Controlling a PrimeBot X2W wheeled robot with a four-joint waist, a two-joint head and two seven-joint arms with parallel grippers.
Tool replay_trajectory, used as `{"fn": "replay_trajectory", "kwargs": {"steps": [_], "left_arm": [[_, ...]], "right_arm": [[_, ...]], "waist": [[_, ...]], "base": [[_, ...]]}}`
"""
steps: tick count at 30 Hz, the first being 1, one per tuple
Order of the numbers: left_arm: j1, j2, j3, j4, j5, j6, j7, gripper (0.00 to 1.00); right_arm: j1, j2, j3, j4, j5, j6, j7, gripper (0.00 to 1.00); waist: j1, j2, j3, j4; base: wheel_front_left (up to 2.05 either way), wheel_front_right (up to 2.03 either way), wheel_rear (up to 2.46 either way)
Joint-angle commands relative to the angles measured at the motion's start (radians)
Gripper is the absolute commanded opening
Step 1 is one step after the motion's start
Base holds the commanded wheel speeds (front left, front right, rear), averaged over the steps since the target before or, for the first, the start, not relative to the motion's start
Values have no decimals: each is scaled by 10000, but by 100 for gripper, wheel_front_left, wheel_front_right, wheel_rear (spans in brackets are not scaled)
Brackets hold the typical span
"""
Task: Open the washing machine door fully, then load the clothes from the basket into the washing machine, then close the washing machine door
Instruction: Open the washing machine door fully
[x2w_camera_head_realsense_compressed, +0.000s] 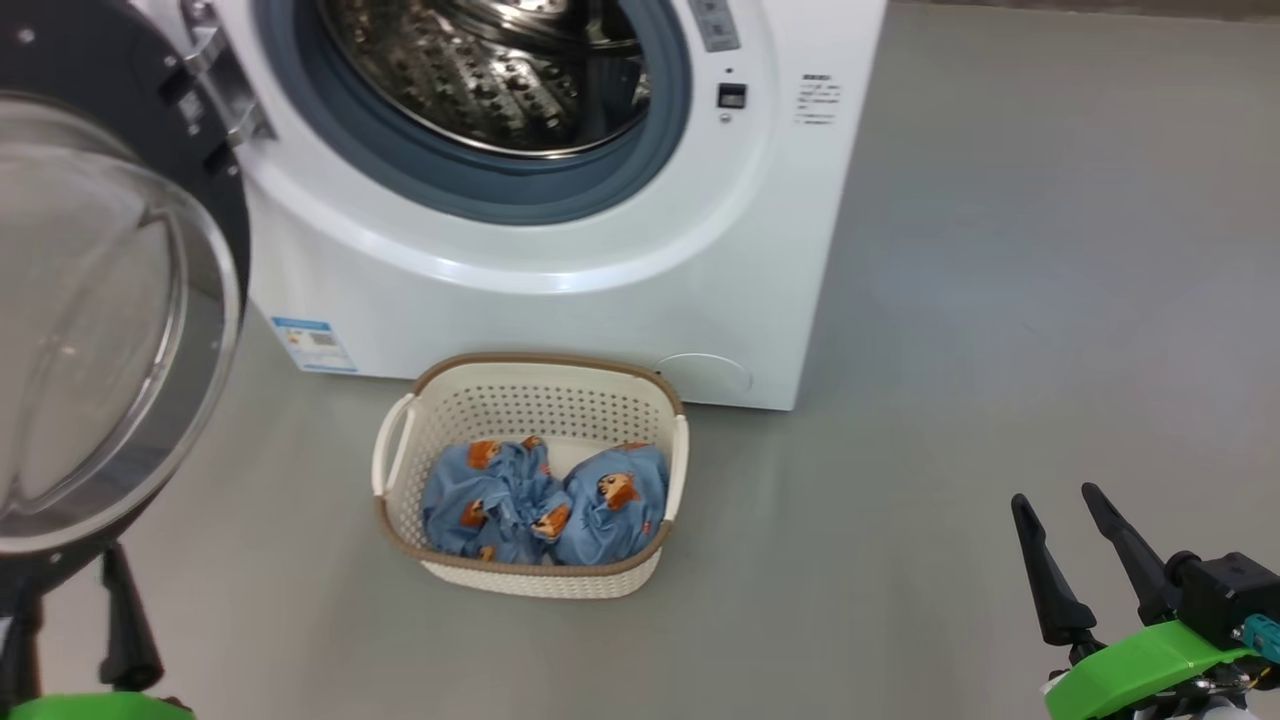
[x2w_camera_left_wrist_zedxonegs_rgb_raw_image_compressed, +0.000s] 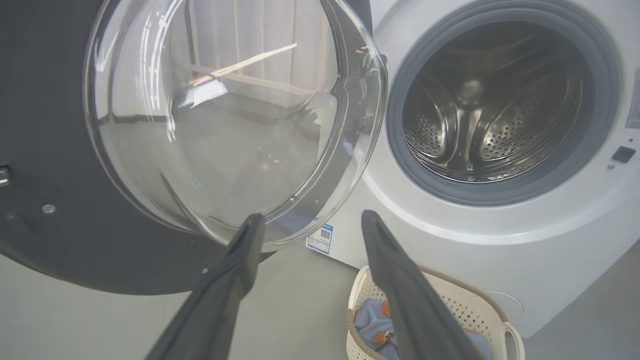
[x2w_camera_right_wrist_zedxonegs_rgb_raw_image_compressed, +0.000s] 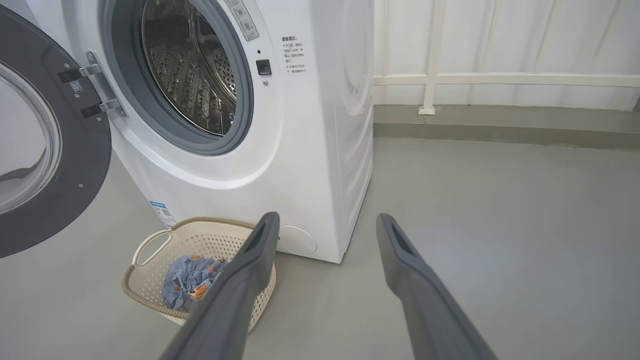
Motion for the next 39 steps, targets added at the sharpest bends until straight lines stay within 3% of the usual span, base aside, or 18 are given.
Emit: {"fn": "replay_trajectory", "kwargs": {"steps": [1,13,26,39], "left_arm": [[-61,374,200,-290,-44,-15,-55,100],[17,761,-1522,-241,-586,-15,-55,100],[6,878,-2016,-455,-596,-15,-55,100],[-31,886,-2197,-638,-823,-15,-55,100]], "right_arm": [[1,-87,155,-238,79,16,-120,100],[68,-71,67,-300,80,16,-120,100],[-1,24,-40,-362,97,16,-120,100],[-69,100,-135,-377,43,16,-120,100]], "waist": [[0,0,-54,-257],[0,0,-123,-1532],[0,0,81,-2508],[0,0,131,-2704]], "base": [[0,0,0],[0,0,0],[0,0,0],[0,0,0]]}}
